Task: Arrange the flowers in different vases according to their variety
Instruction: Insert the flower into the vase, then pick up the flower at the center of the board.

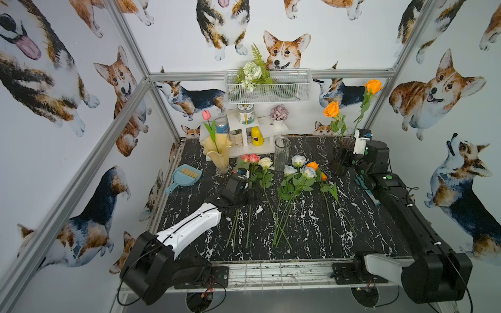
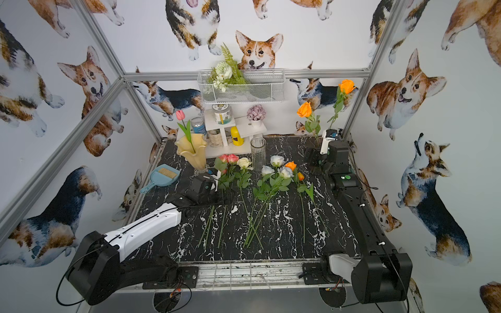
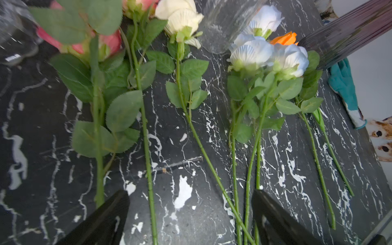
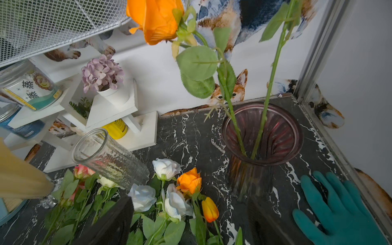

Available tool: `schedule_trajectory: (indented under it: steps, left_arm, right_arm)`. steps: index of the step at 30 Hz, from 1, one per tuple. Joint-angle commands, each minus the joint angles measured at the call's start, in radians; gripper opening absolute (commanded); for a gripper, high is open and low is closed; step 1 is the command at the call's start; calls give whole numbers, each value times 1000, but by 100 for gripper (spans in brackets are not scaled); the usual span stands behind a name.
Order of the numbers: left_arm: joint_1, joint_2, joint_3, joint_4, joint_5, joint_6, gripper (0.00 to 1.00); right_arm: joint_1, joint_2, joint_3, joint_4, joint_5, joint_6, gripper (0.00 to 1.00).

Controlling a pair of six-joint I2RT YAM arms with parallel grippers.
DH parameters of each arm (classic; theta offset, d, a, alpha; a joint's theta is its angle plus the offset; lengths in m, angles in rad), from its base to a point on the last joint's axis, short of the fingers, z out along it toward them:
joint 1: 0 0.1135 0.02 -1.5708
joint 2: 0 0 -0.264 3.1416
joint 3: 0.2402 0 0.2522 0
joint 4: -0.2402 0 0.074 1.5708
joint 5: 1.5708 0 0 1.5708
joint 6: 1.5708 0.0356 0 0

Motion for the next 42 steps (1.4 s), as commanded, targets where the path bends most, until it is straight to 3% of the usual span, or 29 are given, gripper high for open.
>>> schedule_trajectory:
  steps: [1, 11, 15, 18, 29, 39, 42]
  left_arm:
    - [-47, 52, 23, -5, -49, -158, 91]
    - [-179, 326, 233, -175, -134, -282, 80]
    - [-203, 407, 293, -223, -155, -308, 68]
    - [-205, 433, 304, -233, -154, -337, 61]
    - [-204, 512, 339, -184, -90, -395, 56]
    - [-206, 559, 389, -251, -93, -381, 31]
    - [-210, 560, 385, -265, -95, -378, 29]
  right_arm:
    - [1, -19, -10, -70, -19, 13, 89]
    - [1, -76, -45, -117, 6, 8, 89]
    - [1, -85, -45, -129, 8, 8, 89]
    - [0, -89, -45, -138, 9, 7, 89]
    - [0, -96, -67, -137, 9, 7, 89]
    - [0, -93, -66, -143, -1, 7, 89]
    - [0, -95, -65, -146, -2, 6, 89]
